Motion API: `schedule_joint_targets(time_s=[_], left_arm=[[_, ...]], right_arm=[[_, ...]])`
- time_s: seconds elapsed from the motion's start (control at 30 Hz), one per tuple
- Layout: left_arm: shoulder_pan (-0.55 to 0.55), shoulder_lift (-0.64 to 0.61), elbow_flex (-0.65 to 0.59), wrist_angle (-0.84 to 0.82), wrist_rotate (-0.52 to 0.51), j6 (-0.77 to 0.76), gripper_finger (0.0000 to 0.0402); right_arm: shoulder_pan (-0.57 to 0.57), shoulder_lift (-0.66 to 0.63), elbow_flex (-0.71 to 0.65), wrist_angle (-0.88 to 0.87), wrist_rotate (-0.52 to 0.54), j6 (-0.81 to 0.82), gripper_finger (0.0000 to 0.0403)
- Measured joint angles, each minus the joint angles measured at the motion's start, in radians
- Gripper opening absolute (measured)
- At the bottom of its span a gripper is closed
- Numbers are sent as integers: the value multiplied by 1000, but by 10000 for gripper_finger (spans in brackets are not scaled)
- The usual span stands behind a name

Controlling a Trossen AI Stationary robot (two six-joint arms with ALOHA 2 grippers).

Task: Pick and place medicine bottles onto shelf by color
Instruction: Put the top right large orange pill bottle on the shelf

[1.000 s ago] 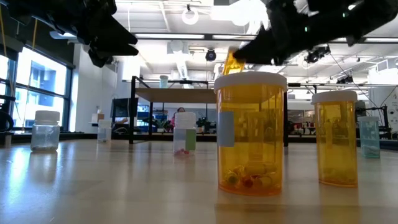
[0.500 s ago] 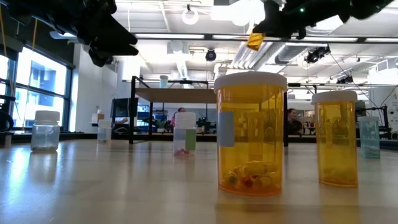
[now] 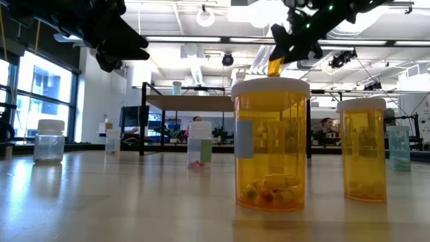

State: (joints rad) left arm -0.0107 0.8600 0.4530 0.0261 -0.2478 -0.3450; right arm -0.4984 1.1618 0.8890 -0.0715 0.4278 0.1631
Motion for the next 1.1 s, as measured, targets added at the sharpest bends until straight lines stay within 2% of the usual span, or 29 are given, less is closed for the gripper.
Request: schedule_joint_targets(time_s=[0.33,0.47,0.7,1.1], left_arm=[[0,0,0,0,0,-1,145],[0,0,0,0,0,0,145],[0,0,0,0,0,7,145],[0,0,0,0,0,8,145]], right_arm=[[-36,153,0,25,-16,-8,199],[-40,193,0,34,9,-19,199],[-40,213,0,39,30,-40,199],[-65,213,2,26,-13,18,199]])
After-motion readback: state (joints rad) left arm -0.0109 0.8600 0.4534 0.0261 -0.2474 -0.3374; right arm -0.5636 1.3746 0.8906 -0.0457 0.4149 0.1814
